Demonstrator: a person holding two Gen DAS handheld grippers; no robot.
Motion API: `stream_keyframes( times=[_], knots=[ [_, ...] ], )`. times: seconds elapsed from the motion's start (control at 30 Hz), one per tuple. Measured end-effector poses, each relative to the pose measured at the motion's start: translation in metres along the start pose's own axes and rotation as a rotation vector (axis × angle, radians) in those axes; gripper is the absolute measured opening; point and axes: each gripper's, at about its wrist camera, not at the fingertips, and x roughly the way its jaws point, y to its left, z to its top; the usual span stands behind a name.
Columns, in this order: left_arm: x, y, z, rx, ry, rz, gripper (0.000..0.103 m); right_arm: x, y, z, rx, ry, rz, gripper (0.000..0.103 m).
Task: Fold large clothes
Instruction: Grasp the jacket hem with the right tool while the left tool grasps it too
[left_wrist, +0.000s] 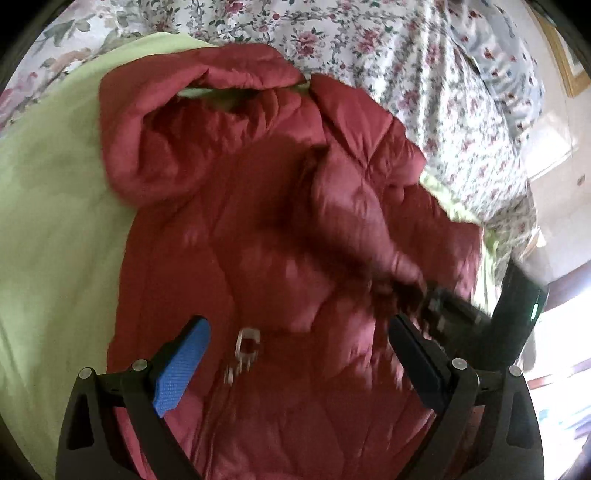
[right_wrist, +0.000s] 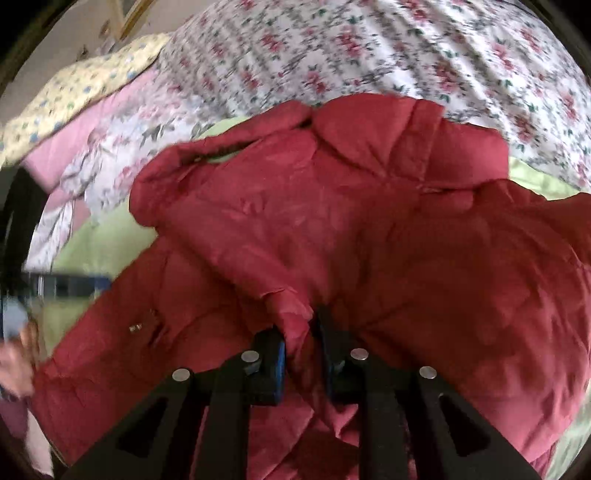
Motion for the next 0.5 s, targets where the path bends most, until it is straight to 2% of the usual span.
stream_keyframes(
  times=[0.07,0.2,0.27,0.33,0.37,0.43,0.5],
  knots=[
    [0.013,0.0,0.023,-0.001,0.005,-0.02,0.098,0.004,-0.001,0.0,0.001,0.002,0.006,0.019],
    [0.052,-0.006,0.058,0.035,0.042,-0.005,0.096,0.004,0.002,0.0,-0.003,-0.005,0.01,0.02],
    [0.076,-0.008,0.072,0.048,0.07,0.004,0.087,0.004,0.0,-0.001,-0.002,-0.006,0.014,0.02],
    [0.095,-0.01,0.081,0.052,0.093,0.021,0.05,0.003,-0.001,-0.002,0.002,-0.002,0.017,0.021],
    [0.101,-0.011,0.083,0.05,0.106,0.009,0.041,0.002,-0.002,-0.003,0.004,0.001,0.02,0.023],
    [0.108,-0.009,0.088,0.043,0.1,-0.016,0.03,0.0,-0.003,-0.004,0.002,0.01,0.014,0.029],
    [0.104,-0.007,0.091,0.061,0.065,-0.007,0.018,-0.009,-0.004,-0.008,0.004,0.01,0.016,0.042]
  ],
)
